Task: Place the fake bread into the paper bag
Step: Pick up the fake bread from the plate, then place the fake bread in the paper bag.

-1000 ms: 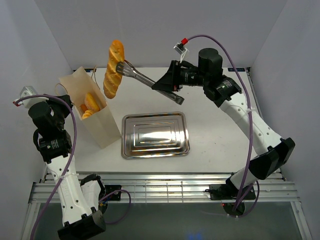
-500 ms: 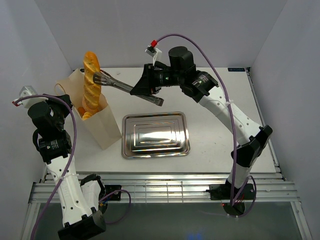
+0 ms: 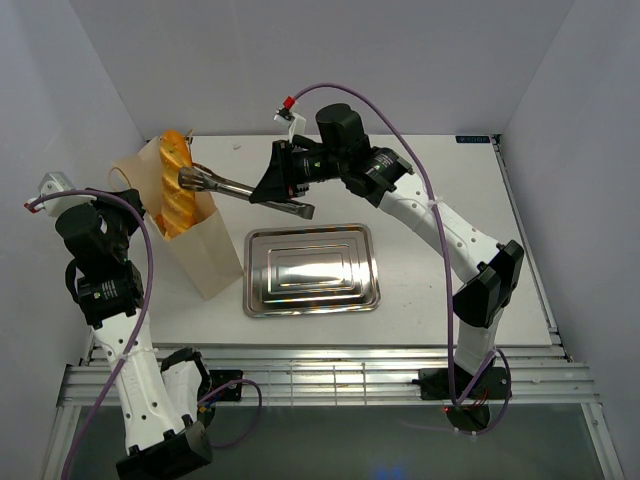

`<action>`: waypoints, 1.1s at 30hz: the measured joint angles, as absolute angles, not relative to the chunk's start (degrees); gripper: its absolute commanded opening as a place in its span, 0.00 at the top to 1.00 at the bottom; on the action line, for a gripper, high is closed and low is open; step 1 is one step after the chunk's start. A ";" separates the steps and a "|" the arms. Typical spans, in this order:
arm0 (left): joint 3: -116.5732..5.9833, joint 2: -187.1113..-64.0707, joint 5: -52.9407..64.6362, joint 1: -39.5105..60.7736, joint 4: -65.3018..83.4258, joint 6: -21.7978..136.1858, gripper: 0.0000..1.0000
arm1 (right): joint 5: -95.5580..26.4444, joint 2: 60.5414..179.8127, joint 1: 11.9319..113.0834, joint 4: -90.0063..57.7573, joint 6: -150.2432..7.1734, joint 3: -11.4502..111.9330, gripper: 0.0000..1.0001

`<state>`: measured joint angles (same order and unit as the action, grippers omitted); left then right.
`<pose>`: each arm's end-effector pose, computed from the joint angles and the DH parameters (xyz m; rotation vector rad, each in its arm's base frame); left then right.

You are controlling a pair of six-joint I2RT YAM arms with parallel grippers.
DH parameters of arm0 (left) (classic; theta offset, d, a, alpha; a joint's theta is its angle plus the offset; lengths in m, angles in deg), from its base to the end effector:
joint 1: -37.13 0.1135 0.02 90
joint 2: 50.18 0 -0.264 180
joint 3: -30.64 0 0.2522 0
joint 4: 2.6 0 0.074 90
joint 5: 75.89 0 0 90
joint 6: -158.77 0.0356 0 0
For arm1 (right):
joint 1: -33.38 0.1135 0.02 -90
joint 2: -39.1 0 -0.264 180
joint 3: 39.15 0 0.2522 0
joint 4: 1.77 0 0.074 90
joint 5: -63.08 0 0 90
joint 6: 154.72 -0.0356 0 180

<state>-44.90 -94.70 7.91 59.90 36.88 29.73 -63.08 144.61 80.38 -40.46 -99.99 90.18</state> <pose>0.1454 0.0569 0.4125 -0.8169 1.5215 -0.3030 0.2715 0.3219 0.4434 -0.7130 1.9633 1.5231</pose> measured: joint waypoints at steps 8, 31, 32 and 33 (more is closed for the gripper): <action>-44.88 -94.70 7.91 59.90 36.88 29.73 1.00 | -64.89 144.61 80.38 -37.68 -102.00 89.04 0.67; -44.90 -94.70 7.89 59.90 36.90 29.73 1.00 | -66.14 144.87 80.45 -37.70 -102.13 89.41 0.63; -44.90 -94.70 7.89 59.90 36.90 29.70 1.00 | -66.33 145.33 80.56 -38.47 -101.76 90.35 0.63; -44.90 -94.70 7.89 59.90 36.90 29.73 1.00 | -66.36 146.18 80.76 -39.50 -101.36 91.92 0.63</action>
